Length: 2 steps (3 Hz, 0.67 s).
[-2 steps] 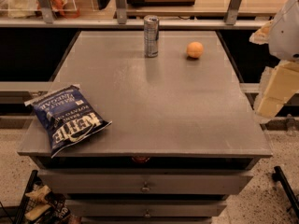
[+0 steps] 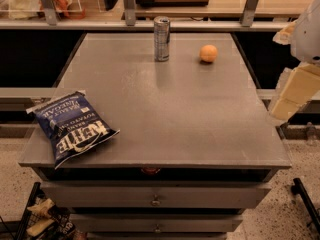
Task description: Move redbull can near blue chip bag
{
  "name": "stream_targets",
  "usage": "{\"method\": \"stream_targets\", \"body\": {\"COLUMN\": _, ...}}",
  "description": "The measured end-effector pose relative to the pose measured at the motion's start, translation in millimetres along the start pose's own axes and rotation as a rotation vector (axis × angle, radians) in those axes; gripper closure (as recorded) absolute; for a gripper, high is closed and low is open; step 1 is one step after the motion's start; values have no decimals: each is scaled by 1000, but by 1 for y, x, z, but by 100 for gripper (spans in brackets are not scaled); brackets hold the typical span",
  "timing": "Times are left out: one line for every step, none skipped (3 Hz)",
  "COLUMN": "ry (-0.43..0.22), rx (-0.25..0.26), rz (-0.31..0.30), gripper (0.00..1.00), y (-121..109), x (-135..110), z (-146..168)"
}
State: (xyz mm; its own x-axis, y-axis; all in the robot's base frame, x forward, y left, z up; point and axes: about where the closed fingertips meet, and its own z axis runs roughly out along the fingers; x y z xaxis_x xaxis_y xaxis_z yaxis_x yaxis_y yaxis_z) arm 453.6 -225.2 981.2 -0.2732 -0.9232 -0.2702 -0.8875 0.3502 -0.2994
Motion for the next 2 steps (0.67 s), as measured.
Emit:
{"method": "stream_targets", "body": {"ry": -51, "rx": 62, "rz": 92, "gripper": 0, "y": -41, "x": 4, "z": 19}}
{"method": "stream_targets", "body": {"ry": -142, "rx": 108, "rz": 188, "gripper": 0, "y": -91, "x": 0, "z": 50}}
